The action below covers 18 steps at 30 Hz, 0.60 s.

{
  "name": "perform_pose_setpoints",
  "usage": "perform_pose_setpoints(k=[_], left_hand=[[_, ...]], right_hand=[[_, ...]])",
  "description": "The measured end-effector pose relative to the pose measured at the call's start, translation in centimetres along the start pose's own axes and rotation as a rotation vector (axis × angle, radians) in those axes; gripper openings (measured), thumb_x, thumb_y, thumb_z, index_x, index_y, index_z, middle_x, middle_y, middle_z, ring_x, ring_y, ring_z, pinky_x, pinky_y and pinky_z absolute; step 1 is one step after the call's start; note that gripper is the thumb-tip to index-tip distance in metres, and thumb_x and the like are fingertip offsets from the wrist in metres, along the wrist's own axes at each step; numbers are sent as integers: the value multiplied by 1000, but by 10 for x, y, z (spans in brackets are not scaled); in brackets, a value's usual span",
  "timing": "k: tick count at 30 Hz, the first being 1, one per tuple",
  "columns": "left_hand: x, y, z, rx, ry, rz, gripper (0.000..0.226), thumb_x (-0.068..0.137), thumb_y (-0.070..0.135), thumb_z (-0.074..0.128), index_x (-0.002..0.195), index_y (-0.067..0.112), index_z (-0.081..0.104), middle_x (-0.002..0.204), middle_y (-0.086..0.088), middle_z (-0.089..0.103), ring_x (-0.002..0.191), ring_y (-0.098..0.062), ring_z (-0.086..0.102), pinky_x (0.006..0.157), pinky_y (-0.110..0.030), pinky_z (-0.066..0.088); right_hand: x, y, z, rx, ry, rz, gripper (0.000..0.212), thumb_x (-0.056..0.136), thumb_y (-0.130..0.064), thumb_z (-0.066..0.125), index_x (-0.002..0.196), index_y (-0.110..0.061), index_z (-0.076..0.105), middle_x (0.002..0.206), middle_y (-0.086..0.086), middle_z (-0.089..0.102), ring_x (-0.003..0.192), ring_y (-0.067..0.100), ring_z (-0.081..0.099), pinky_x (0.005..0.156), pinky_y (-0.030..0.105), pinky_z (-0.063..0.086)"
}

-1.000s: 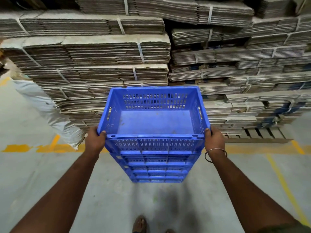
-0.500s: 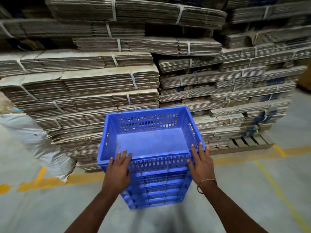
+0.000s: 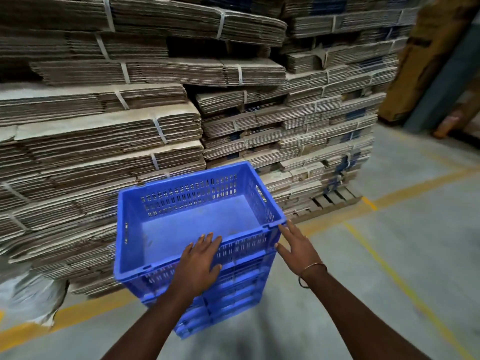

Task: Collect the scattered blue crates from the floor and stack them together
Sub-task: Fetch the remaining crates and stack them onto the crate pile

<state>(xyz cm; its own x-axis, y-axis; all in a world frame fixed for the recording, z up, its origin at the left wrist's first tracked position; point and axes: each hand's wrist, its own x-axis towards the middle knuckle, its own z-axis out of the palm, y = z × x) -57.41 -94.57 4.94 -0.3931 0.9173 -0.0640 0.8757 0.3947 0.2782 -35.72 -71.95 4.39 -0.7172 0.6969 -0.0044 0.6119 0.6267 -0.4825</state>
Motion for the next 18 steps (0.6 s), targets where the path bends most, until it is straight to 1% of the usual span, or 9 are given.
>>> perform_pose_setpoints(k=[4, 9, 12, 15, 17, 18], left_hand=[[15, 31, 1, -31, -6, 51, 71, 97, 45, 44, 158, 30, 11, 166, 0, 8, 153, -22, 8, 121, -45, 12], [44, 82, 5, -117, 28, 149, 70, 95, 44, 44, 157, 27, 17, 165, 2, 13, 153, -19, 12, 122, -41, 15], [66, 126, 15, -124, 42, 197, 70, 92, 46, 38, 156, 23, 25, 163, 2, 19, 152, -19, 15, 122, -41, 18], [91, 177, 31, -136, 28, 253, 77, 85, 52, 29, 155, 19, 29, 162, 1, 22, 151, -18, 17, 122, -42, 20], [113, 211, 45, -127, 2, 275, 76, 86, 53, 32, 155, 21, 28, 162, 1, 24, 151, -18, 19, 122, -43, 21], [124, 227, 51, -119, -20, 275, 74, 88, 52, 35, 156, 24, 25, 163, 2, 22, 151, -17, 17, 122, -41, 18]], right_hand=[[-6, 18, -13, 73, 3, 32, 61, 94, -36, 57, 150, -29, 33, 162, 1, 20, 149, 19, 20, 115, 40, 29], [-12, 62, -40, 106, 15, 77, 62, 94, -35, 59, 150, -27, 35, 158, 2, 29, 146, 18, 28, 114, 30, 27], [-21, 106, -58, 127, 29, 137, 62, 94, -39, 57, 150, -28, 33, 159, 3, 27, 146, 21, 28, 114, 35, 29], [-32, 160, -77, 126, 26, 197, 65, 94, -41, 56, 152, -27, 30, 160, 3, 24, 147, 19, 26, 115, 35, 27], [-40, 198, -91, 125, 3, 237, 67, 94, -41, 56, 152, -28, 27, 161, 3, 22, 147, 19, 25, 115, 35, 27], [-43, 217, -98, 119, -12, 256, 68, 94, -42, 55, 153, -28, 25, 161, 3, 21, 147, 19, 24, 115, 35, 27]])
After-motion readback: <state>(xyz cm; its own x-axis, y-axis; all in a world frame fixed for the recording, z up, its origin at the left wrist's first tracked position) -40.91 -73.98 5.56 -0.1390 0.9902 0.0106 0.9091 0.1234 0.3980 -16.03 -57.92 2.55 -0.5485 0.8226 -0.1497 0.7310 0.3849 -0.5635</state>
